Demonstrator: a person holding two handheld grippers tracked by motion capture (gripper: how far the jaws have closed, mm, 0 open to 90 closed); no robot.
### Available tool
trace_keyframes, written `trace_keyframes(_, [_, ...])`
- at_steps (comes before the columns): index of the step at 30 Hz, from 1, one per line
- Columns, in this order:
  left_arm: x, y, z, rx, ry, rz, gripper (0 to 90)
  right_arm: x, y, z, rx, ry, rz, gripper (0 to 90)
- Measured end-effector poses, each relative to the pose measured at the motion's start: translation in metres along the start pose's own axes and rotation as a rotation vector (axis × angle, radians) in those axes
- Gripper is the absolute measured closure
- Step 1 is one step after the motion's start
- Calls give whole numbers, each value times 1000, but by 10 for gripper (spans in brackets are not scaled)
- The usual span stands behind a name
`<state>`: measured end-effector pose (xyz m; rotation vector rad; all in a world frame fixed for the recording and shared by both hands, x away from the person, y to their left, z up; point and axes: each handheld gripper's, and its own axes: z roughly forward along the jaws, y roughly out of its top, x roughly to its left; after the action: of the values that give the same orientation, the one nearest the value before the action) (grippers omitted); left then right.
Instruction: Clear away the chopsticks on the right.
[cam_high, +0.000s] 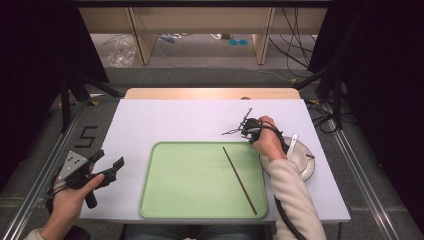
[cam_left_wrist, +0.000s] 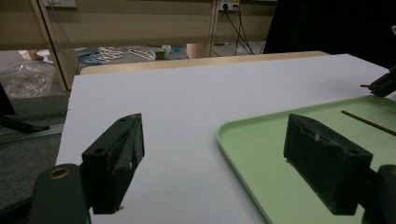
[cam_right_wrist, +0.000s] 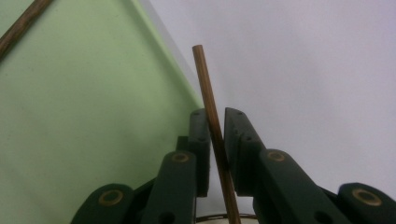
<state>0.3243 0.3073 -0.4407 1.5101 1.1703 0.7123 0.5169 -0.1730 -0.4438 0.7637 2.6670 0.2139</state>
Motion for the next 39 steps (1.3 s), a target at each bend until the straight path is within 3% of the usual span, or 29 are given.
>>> trace_keyframes(5, [0,0,0,0,2,-2,204,0,1,-5,-20,-24,-37,838])
trace_keyframes(9, [0,0,0,0,2,-2,204,-3,2,-13,-50,-98,-85,872])
trace_keyframes(15, [0,0,0,0,2,-2,204,-3,4,-21,-90,-128,-86,873])
trace_keyframes(18, [0,0,0,0,2,-2,204,-3,6,-28,-126,-140,-76,873])
trace_keyframes(19, [0,0,0,0,3,-2,204,-1,8,-34,-167,-139,-44,874])
trace_keyframes(27, [0,0,0,-1,1,1,204,-1,13,-53,-295,-143,-5,874])
trace_keyframes(39, [0,0,0,-1,1,0,204,2,17,-73,-433,-137,59,874])
